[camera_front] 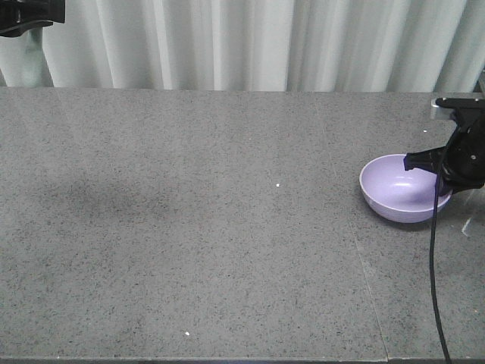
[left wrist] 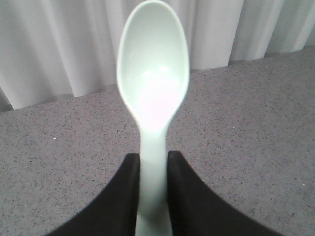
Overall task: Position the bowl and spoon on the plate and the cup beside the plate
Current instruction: 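Grip the bowl rim with the right gripper and lift it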
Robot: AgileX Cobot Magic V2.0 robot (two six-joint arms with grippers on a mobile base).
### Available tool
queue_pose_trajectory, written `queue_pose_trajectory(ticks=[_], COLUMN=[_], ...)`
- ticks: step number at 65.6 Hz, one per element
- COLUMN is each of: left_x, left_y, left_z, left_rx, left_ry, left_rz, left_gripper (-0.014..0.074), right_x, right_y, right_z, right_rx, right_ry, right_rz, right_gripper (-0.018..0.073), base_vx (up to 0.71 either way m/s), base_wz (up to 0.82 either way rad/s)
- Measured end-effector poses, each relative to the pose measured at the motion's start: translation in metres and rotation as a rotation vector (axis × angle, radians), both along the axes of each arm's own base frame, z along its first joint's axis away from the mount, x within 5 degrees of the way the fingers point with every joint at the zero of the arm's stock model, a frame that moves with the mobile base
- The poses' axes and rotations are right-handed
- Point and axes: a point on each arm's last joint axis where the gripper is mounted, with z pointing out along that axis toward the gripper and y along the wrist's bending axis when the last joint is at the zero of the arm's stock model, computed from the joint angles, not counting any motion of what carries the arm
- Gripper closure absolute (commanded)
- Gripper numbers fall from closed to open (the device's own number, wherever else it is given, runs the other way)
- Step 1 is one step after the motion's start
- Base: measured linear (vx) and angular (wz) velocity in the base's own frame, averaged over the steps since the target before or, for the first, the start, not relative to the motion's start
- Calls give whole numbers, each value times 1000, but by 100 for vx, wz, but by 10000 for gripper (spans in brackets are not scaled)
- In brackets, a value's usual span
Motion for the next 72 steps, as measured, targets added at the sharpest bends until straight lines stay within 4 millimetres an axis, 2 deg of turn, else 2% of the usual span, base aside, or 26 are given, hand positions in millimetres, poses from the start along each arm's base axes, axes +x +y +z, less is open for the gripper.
queue_pose_trajectory(ticks=[8,18,29,41,52,72], left_x=[0,0,0,0,0,0], left_y=[0,0,0,0,0,0], left_z=[0,0,0,0,0,0], left_rx=[0,0,0,0,0,1], left_ry=[0,1,1,2,2,1], left_rz=[0,0,0,0,0,-1], left_gripper=[603,603,603,603,603,603], right_x=[-1,-16,-58,-113,-144,-159], right_y=[0,4,10,17,21,23], right_z=[24,90,164,221,246,256], right_rx=[-9,-5,-7,-14,-24,-29], right_ry=[-45,-219,-453,-654,-747,-797], right_rz=[12,9,10,18,21,22], right_gripper=[566,566,566,566,566,566], base_vx=[0,0,0,0,0,0], base_wz=[0,0,0,0,0,0])
